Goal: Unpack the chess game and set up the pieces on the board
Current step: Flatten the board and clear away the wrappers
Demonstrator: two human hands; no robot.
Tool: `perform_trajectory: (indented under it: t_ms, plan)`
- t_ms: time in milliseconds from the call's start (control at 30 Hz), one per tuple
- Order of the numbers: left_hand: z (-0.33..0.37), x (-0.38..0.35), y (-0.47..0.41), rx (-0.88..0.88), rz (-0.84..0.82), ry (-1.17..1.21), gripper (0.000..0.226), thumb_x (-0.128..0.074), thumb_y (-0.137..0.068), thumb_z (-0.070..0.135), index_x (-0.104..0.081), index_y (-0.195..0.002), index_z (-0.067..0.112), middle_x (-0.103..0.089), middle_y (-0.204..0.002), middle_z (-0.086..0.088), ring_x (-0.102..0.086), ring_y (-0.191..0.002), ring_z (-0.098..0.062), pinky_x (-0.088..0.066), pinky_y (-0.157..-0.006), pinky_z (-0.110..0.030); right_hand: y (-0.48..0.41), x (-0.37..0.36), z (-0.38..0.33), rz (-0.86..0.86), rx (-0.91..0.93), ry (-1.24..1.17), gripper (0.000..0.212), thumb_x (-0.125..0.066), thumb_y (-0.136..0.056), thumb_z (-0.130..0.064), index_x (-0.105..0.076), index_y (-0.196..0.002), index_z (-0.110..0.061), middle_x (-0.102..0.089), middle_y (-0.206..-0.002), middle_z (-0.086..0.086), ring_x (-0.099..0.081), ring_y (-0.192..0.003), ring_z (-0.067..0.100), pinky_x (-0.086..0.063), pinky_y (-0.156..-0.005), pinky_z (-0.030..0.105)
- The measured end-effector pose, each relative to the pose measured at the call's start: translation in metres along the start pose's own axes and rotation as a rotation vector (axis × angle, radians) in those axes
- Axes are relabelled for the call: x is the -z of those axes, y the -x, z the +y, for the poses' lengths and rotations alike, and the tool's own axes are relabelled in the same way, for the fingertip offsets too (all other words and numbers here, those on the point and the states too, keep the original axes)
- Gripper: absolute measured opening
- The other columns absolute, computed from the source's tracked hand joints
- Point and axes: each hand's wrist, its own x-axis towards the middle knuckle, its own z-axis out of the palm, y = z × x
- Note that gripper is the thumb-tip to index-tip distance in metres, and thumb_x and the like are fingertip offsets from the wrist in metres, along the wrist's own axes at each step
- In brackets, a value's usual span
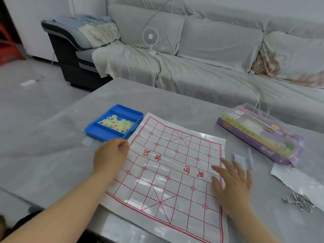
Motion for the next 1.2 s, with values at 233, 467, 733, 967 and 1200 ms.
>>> perform_trajectory:
  t_ms: [233,467,733,967,1200]
  plan:
    - [-0.068,0.056,-0.050,0.334,0.164,-0.142,0.050,-0.048,-0.090,0.036,-0.045,-0.129,0.005,-0.043,-0.134,-0.022,-0.036,-0.125,-0.038,-0.025,-0.103,-0.039,-0.011,-0.018,-0.053,-0.253,0.122,-0.015,0.055,-0.031,-0.095,-0.046,-0.012,-0.144,-0.031,-0.002,-0.155,-0.008,-0.002,-0.143,0.014,0.000,-0.116,0.034]
    - [-0.076,0.048,-0.096,0.432,0.083,-0.214,0.072,-0.037,-0.090,0.052,-0.018,-0.141,0.005,-0.040,-0.137,-0.022,-0.030,-0.131,-0.032,-0.014,-0.109,-0.040,-0.013,-0.025,-0.057,-0.220,0.112,0.048,0.055,-0.023,-0.094,-0.051,-0.010,-0.144,-0.033,0.000,-0.155,-0.011,0.001,-0.143,0.011,0.004,-0.116,0.032]
    - [-0.068,0.043,-0.130,0.479,0.017,-0.088,0.087,-0.068,-0.078,0.024,-0.011,-0.143,0.015,-0.041,-0.134,-0.018,-0.030,-0.128,-0.032,-0.022,-0.102,-0.041,-0.015,-0.028,-0.055,-0.254,0.070,0.112,0.134,0.046,-0.024,-0.075,-0.005,-0.143,-0.039,0.003,-0.154,-0.015,0.003,-0.143,0.009,0.011,-0.105,0.024]
    - [-0.070,0.048,-0.137,0.499,0.069,0.007,0.052,-0.053,-0.086,0.004,-0.028,-0.130,-0.007,-0.050,-0.122,-0.026,-0.048,-0.111,-0.041,-0.040,-0.085,-0.042,-0.016,-0.024,-0.057,-0.286,0.070,0.128,0.134,0.047,-0.022,-0.074,-0.003,-0.142,-0.041,0.004,-0.153,-0.016,0.004,-0.143,0.008,0.011,-0.107,0.024]
    - [-0.078,0.064,-0.131,0.570,0.013,0.691,0.019,-0.048,-0.086,-0.008,-0.043,-0.071,0.003,-0.051,-0.082,-0.013,-0.050,-0.069,-0.026,-0.049,-0.043,-0.024,-0.015,-0.020,-0.060,-0.306,0.058,0.139,0.133,0.044,-0.024,-0.077,-0.006,-0.142,-0.040,0.002,-0.153,-0.016,0.003,-0.143,0.008,0.006,-0.113,0.027]
